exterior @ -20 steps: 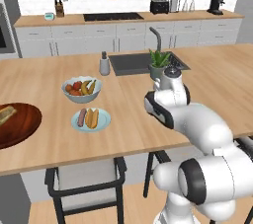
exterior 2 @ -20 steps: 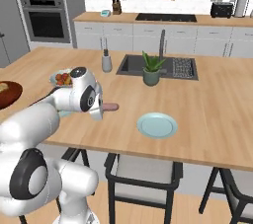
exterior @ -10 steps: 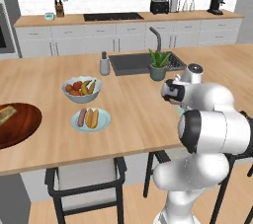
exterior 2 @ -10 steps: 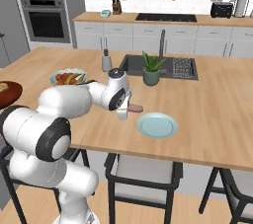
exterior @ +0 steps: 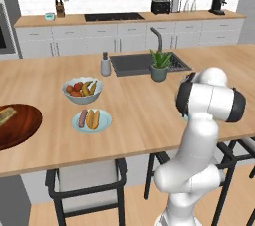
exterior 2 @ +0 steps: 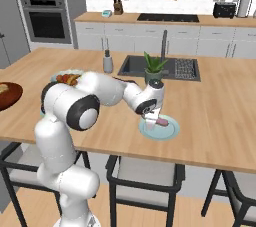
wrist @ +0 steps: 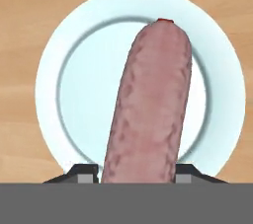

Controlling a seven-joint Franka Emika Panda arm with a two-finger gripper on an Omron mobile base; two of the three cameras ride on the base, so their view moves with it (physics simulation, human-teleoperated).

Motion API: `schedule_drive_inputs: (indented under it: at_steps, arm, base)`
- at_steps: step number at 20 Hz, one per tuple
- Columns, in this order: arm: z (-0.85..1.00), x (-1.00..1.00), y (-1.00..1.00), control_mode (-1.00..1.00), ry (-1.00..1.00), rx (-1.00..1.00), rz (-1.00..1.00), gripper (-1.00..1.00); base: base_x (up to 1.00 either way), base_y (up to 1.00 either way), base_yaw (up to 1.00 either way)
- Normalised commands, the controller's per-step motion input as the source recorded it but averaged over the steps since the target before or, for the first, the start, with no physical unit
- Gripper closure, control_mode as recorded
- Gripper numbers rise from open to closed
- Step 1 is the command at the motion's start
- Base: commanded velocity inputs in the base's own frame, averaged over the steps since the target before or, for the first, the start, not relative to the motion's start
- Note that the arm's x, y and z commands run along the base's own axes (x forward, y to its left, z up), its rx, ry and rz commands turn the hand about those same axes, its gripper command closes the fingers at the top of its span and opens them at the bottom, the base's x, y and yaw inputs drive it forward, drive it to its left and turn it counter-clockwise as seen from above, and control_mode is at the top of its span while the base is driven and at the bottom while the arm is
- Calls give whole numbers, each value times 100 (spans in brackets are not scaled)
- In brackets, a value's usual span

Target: Place one bun and one sausage from the bowl on each plate.

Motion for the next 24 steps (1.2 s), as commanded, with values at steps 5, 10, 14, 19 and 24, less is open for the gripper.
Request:
schedule_drive_inputs:
  at_steps: [5, 10, 14, 19, 24]
  arm:
    - [-76, 31, -46, -100, 5, 6, 2, 100]
    - [-46, 68, 10, -100, 6, 0, 12, 100]
    - [-16, 8, 3, -100, -3, 0, 3, -100]
    - [0, -15, 19, -100, -13, -7, 0, -100]
    - [32, -12, 36, -100, -4, -30, 4, -100]
  base:
    - [0, 0, 0]
    - [0, 0, 0]
    - [0, 0, 0]
    - [0, 0, 0]
    - [0, 0, 0]
